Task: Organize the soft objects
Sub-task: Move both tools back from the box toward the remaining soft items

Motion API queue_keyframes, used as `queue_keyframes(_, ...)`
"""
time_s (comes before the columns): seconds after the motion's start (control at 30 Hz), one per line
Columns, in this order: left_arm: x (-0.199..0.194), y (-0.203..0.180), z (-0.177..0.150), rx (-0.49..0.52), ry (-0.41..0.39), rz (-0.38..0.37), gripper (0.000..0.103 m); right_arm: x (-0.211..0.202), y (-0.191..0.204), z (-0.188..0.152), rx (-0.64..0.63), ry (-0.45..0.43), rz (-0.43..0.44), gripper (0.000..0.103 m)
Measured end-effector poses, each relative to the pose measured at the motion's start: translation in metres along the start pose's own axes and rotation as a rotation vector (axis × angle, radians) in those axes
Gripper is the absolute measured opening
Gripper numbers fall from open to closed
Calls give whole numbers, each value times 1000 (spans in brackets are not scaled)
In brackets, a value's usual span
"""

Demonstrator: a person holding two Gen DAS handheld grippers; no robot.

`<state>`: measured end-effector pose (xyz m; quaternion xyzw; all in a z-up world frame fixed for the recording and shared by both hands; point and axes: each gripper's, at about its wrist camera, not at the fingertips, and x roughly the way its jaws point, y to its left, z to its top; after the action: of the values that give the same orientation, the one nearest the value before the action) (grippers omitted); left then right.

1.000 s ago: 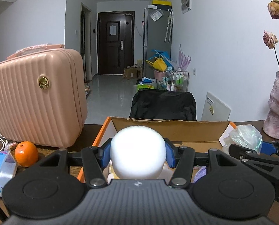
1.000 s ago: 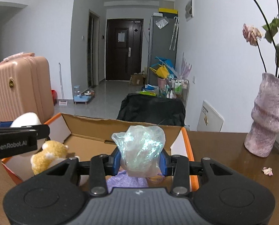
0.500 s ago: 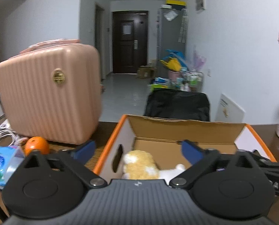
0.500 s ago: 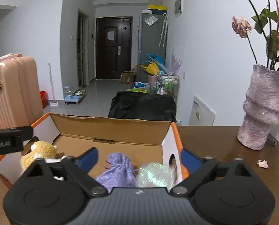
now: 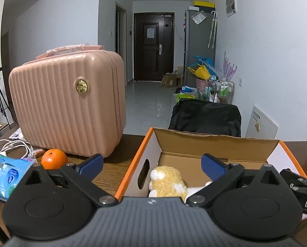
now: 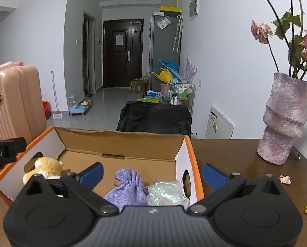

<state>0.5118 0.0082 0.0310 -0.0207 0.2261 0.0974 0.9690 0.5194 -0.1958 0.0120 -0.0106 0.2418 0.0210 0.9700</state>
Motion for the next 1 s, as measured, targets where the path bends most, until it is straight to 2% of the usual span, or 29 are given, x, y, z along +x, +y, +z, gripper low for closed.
queue_keyframes(0.37, -31, 8, -6, 5, -30, -22, 103, -33, -1, -5, -28, -47, 5, 103)
queue_keyframes(0.7, -60, 10, -25, 43, -50, -50, 103, -70, -11, -19, -30, -108, 4, 103)
queue_keyframes(1.0, -87, 16, -41, 39, -69, -84, 103, -99, -14, -39, -38, -135, 10, 103)
